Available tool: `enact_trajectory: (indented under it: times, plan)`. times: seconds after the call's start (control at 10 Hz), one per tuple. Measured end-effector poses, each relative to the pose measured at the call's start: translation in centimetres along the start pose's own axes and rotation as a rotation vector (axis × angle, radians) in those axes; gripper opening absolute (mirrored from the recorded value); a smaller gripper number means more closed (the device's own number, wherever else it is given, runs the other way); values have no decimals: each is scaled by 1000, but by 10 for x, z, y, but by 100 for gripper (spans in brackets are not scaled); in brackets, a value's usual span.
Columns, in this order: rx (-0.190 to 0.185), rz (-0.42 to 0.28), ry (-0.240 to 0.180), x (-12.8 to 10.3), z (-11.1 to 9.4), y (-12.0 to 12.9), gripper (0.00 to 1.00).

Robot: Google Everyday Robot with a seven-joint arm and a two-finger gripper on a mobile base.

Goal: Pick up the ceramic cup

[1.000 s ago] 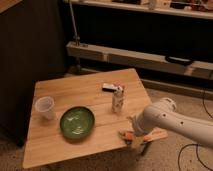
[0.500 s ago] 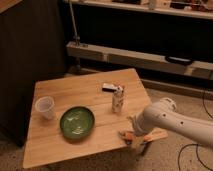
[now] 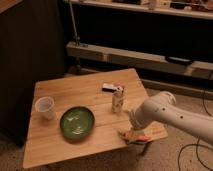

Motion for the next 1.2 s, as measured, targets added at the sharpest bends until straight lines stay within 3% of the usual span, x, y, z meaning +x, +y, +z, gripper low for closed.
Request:
enact_trajectory:
  times: [0.5, 0.8, 1.0, 1.2]
  plan:
    - [24, -281, -87, -134, 2, -80, 80]
    - [55, -542, -204, -211, -2, -110, 80]
    - [69, -621, -239, -232, -5, -117, 80]
    - [70, -620, -239, -231, -5, -117, 80]
